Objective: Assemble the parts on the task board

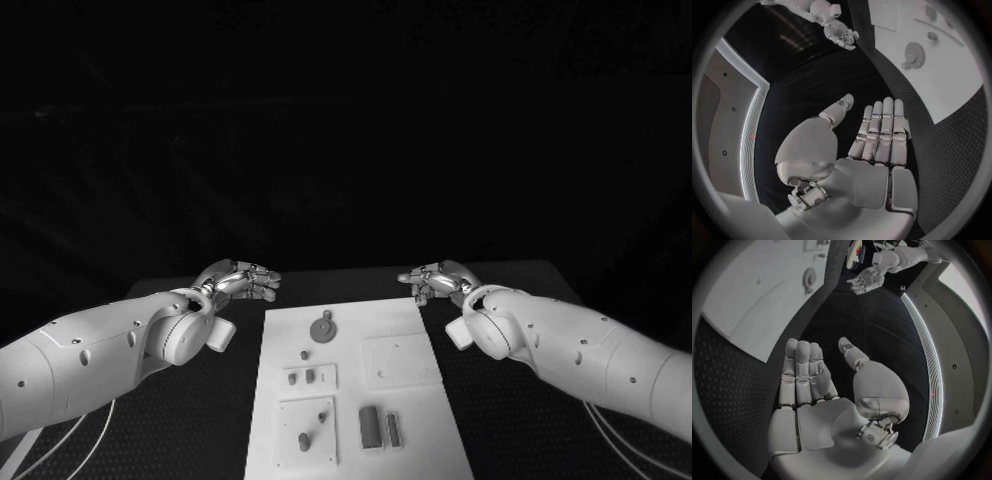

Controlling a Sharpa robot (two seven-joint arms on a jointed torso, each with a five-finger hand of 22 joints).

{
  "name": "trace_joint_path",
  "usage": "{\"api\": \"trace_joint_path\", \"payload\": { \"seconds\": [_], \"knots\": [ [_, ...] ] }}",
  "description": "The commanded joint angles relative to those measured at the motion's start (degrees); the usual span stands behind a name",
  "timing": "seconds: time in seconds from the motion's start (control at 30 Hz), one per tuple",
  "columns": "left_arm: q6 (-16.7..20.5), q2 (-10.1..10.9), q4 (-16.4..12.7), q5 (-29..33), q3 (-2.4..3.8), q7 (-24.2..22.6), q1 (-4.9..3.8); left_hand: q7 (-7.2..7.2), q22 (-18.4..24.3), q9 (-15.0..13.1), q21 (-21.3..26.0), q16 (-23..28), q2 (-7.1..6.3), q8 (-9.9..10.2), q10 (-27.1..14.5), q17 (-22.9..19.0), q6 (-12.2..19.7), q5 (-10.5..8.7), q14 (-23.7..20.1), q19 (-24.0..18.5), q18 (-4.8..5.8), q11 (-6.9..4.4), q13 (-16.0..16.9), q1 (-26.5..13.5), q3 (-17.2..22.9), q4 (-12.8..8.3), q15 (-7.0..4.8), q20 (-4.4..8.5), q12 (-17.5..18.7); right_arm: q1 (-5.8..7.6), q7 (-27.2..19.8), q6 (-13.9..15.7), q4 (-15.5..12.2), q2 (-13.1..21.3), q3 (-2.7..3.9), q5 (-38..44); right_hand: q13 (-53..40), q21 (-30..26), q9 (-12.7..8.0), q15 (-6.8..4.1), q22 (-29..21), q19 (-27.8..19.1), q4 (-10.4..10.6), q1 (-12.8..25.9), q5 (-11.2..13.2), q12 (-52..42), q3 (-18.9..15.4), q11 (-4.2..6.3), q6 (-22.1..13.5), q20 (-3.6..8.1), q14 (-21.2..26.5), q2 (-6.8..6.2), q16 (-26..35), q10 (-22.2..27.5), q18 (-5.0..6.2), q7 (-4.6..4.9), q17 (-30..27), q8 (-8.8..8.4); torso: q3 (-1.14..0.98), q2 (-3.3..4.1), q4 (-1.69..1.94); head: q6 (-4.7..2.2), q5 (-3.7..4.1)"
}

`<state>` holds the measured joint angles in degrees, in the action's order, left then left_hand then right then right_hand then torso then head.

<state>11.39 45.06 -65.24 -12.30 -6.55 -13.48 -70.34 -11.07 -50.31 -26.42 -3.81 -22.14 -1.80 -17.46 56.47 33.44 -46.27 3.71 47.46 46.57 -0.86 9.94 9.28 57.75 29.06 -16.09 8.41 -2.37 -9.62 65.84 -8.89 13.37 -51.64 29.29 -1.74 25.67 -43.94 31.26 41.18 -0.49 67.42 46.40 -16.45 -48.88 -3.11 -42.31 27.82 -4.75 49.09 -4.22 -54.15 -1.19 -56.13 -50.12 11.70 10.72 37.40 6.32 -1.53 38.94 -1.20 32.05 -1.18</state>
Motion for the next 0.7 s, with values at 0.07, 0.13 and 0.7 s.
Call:
{"api": "trace_joint_path", "payload": {
  "seconds": [0.07,0.13,0.7],
  "knots": [
    [-0.1,-0.1,1.0,8.0,0.04,-4.2,-0.89,0.37,1.5,0.5,0.4,3.6,0.02,1.1,-2.4,-1.6,2.1,-0.25,-4.9,-4.3,0.77,0.48,-1.1,-0.5,-0.4,-0.2,1.4,-1.56,1.7,-0.44,-6.2,-4.9,3.7,-1.6,1.48,-6.0,10.5,-7.0,-0.4,6.05,-2.9,-9.4,-0.2,-1.2,0.2,11.0,0.3,-2.42,-2.3,-2.87,5.9,0.62,13.3,0.5,-3.66,1.25,-6.1,-0.73,0.46,-1.74,-0.84,-4.01,-0.2],
    [-0.3,-0.5,1.7,8.2,0.04,-4.8,-1.2,0.8,2.7,0.7,0.3,5.2,-0.36,1.7,-3.7,-2.5,3.3,-0.2,-6.9,-7.3,0.86,0.57,-1.9,-1.8,-1.9,-0.3,2.04,-2.4,2.8,-0.76,-7.4,-7.2,4.5,-1.8,2.36,-6.8,12.9,-9.4,-0.7,7.84,-3.7,-13.4,-0.1,-1.2,-0.1,13.8,0.0,-3.33,-3.0,-3.75,9.3,0.46,17.2,1.6,-4.87,1.06,-7.9,-1.0,0.5,-2.07,-0.98,-5.2,-0.45],
    [0.7,-2.5,2.4,7.6,0.19,-4.5,-0.77,11.07,50.3,26.4,3.8,22.1,1.8,17.5,-56.5,-33.4,46.3,-3.71,-47.5,-46.6,0.86,-9.94,-9.3,-57.7,-29.1,16.1,-8.41,2.37,9.6,-1.46,-7.5,-6.6,3.2,-1.2,4.26,-6.8,43.9,-31.3,-41.2,0.49,-67.4,-46.4,16.5,48.9,3.1,42.3,-27.8,4.75,-49.1,4.22,54.1,1.19,56.1,50.1,-11.7,-10.72,-37.4,-6.32,0.39,-3.56,-0.83,-5.7,-1.76]
  ]
}}
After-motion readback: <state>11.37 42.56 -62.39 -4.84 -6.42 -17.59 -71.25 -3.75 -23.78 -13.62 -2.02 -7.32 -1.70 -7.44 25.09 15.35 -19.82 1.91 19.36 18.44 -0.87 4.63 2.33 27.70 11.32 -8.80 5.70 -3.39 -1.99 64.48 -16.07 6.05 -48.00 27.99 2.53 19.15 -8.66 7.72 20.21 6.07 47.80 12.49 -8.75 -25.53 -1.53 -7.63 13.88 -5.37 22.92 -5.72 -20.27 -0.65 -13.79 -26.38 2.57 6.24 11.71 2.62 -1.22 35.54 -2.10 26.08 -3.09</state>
